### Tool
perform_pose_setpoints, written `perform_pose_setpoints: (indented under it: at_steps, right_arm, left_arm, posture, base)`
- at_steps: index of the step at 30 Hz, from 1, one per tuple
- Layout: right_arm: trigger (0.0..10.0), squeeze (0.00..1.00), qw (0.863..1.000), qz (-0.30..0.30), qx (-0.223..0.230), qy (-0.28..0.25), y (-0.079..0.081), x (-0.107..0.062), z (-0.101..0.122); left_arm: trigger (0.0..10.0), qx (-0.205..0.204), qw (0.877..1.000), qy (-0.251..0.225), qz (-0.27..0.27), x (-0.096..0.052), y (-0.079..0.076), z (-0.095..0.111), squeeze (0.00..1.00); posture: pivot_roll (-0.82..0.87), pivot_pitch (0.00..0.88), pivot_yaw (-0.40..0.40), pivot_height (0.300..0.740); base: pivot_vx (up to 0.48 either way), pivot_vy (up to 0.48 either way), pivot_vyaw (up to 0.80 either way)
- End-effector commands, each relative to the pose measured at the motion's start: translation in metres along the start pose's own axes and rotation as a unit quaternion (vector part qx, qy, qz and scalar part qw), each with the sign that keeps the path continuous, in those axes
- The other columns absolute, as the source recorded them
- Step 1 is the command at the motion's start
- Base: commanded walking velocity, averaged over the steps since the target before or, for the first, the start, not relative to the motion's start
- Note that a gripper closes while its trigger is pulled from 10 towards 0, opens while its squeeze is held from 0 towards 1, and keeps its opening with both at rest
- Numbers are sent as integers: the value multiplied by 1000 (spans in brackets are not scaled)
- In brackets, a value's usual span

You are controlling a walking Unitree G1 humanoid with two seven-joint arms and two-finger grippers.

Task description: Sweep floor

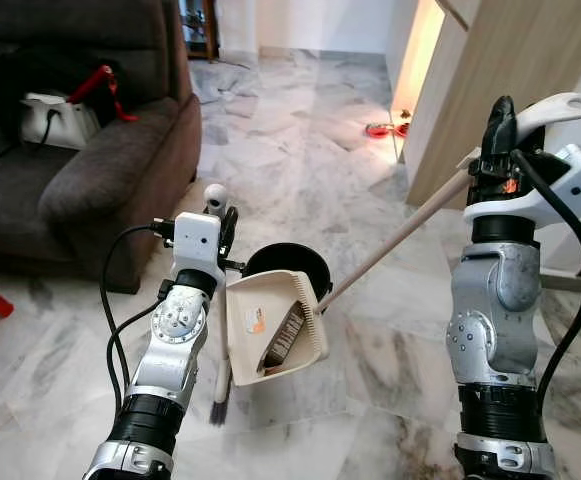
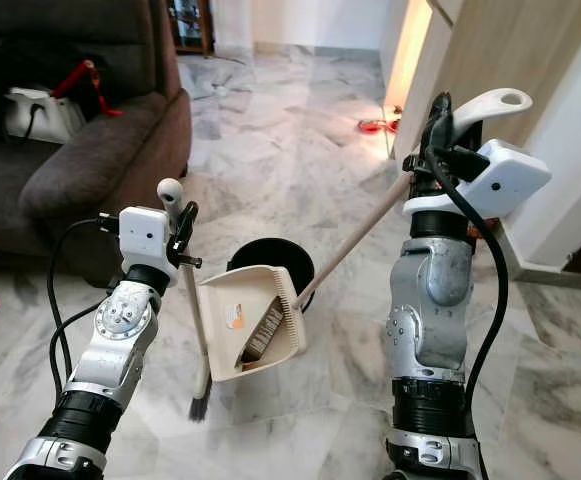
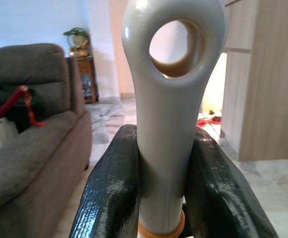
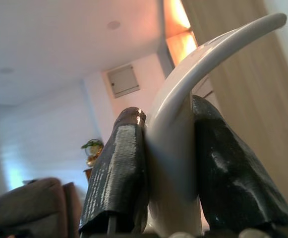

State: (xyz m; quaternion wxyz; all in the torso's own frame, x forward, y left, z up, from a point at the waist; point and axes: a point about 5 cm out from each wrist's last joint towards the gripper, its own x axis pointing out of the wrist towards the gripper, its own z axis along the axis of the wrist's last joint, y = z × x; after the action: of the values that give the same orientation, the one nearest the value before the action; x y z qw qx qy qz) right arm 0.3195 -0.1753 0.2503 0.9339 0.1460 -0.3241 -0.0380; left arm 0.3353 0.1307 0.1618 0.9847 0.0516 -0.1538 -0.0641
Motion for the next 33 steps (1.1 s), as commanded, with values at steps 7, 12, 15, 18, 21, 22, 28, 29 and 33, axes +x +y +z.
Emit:
perform_pose_setpoints:
  at_steps: [7, 12, 15, 18, 21, 22, 28, 29, 33]
  right_arm:
    - [10000, 0, 999, 7, 24, -25, 8, 4, 11]
    - [10000, 0, 999, 8, 26, -25, 9, 4, 11]
    - [10000, 0, 999, 8, 26, -26, 9, 5, 11]
    - [10000, 0, 999, 8, 27, -26, 9, 5, 11]
    - [10000, 0, 999, 8, 27, -26, 9, 5, 12]
    - [10000, 0, 999, 8, 27, -26, 9, 5, 11]
    - [10000, 0, 998, 9, 34, -48, 12, 7, 19]
    - [10000, 0, 998, 10, 36, -53, 13, 8, 20]
    - [10000, 0, 997, 14, 40, -58, 14, 9, 23]
  left_arm:
    - [10000, 6, 999, -34, 4, 5, 3, 14, 0]
    - [10000, 18, 999, -34, 0, 6, 2, 14, 0]
    - [10000, 18, 999, -38, 1, 6, 2, 15, 0]
    - [10000, 16, 999, -33, 8, 7, 4, 15, 0]
    - [10000, 17, 999, -33, 10, 7, 4, 16, 0]
    - [10000, 17, 999, -34, 11, 7, 4, 16, 0]
    - [10000, 17, 999, -34, 14, 8, 6, 16, 0]
    - [10000, 18, 999, -34, 14, 7, 6, 16, 0]
    - [10000, 18, 999, -34, 15, 7, 6, 16, 0]
  posture:
    - [127, 58, -33, 740]
    - [127, 58, -33, 740]
    - [126, 57, -32, 740]
    - [126, 56, -32, 740]
    - [127, 55, -33, 740]
    - [127, 55, -33, 740]
    - [131, 56, -34, 740]
    - [131, 56, -35, 740]
    - [129, 56, -35, 740]
  base:
    - [0, 333, 0]
    - [0, 0, 0]
    - [0, 0, 0]
    - [0, 0, 0]
    - [0, 0, 0]
    - [0, 0, 0]
    - [364, 0, 0]
    - [371, 0, 0]
    - [373, 0, 0]
